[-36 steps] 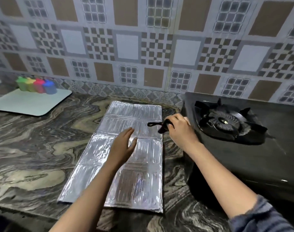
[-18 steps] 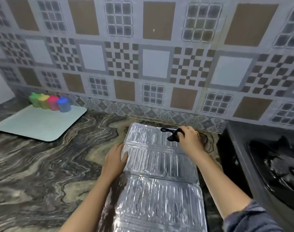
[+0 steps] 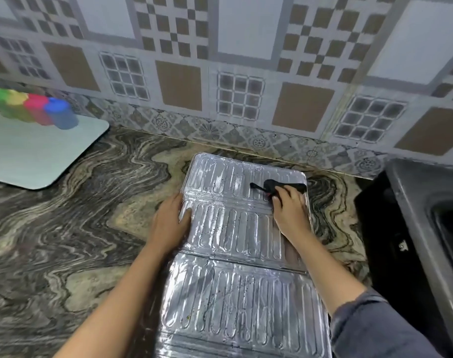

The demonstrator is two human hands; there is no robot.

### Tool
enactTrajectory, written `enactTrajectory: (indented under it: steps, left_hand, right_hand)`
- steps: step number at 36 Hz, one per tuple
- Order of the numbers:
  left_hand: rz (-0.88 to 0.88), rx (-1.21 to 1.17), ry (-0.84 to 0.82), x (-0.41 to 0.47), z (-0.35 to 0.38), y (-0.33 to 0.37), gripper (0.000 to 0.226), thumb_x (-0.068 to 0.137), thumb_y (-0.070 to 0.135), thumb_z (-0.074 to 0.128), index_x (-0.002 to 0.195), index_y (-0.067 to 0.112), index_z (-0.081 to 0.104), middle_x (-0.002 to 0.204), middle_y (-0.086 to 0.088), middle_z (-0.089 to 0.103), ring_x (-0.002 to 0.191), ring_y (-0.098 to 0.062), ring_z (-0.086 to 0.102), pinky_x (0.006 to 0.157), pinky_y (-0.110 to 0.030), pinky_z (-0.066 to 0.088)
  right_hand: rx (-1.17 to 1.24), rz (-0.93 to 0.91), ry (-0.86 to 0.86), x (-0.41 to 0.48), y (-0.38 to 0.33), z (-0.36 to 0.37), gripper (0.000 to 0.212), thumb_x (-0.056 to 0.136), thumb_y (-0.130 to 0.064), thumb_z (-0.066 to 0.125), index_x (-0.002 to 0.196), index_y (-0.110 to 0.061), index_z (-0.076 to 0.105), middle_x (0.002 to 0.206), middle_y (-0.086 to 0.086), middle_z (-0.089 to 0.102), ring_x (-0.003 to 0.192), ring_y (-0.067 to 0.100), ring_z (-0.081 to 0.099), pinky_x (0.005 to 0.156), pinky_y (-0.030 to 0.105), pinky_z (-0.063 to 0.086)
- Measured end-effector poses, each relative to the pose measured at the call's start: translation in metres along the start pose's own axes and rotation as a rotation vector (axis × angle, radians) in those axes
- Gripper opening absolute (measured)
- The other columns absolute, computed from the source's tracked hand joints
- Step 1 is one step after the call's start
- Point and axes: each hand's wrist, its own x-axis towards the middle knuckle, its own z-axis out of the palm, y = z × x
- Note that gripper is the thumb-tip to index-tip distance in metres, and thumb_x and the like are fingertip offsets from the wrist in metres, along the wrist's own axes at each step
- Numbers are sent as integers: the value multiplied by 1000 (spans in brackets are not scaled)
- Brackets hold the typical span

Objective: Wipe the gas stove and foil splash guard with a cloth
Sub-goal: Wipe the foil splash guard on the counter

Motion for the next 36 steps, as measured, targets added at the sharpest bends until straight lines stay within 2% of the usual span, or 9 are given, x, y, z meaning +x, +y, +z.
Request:
enactTrajectory:
  steps: [5, 10, 16, 21, 25, 31, 36]
  left_hand:
    - [17, -3, -8, -6, -3, -5, 55, 95, 32, 45, 143, 8, 33, 149, -10, 37, 137, -24, 36, 113, -38, 28]
    - [38, -20, -49, -13, -7, -15, 60, 96, 37, 44, 147, 11, 26, 155, -6, 26, 143, -20, 23, 118, -40, 20]
    - [5, 85, -138, -23, -1, -30, 70, 92, 55, 28, 150, 21, 8, 158, 1, 5, 147, -16, 4, 120, -38, 3]
    - [46, 212, -121, -23, 9, -35, 71, 93, 59, 17, 149, 20, -1, 157, 4, -4, 144, -9, -6, 119, -33, -2]
    - [72, 254, -109, -23, 9, -37, 72, 91, 60, 10, 149, 19, -2, 156, 5, -5, 143, -7, -7, 118, -31, -3]
    - [79, 236, -115, -25, 7, -34, 77, 85, 63, -1, 148, 20, -8, 155, 6, -13, 144, -8, -12, 119, -32, -6]
    - [85, 227, -97, -24, 8, -34, 69, 90, 59, 4, 147, 24, -10, 155, 8, -13, 144, -7, -14, 118, -31, -8]
  right_hand:
    - [-27, 3, -56, -5, 2, 2, 49, 98, -43, 30, 141, -20, 36, 152, 3, 28, 144, 23, 13, 117, 40, 15]
    - [-104, 18, -60, 3, -1, 1, 53, 97, -47, 29, 143, -22, 31, 155, 2, 22, 146, 23, 5, 116, 41, 12]
    - [-80, 51, 43, 8, -4, 14, 48, 98, -41, 32, 139, -17, 40, 152, 7, 31, 144, 25, 14, 118, 44, 14]
    - [-65, 171, 145, 20, -10, 20, 44, 99, -33, 32, 138, -16, 41, 152, 7, 31, 143, 27, 17, 118, 42, 10]
    - [-49, 251, 198, 36, -15, 23, 43, 99, -29, 32, 139, -16, 40, 152, 6, 30, 143, 29, 16, 117, 45, 9]
    - [-27, 266, 234, 58, -22, 34, 42, 98, -26, 35, 138, -18, 42, 147, 6, 39, 139, 32, 25, 115, 47, 15]
    - [-32, 274, 222, 66, -29, 41, 41, 98, -26, 34, 137, -19, 43, 147, 6, 39, 139, 33, 24, 114, 47, 15]
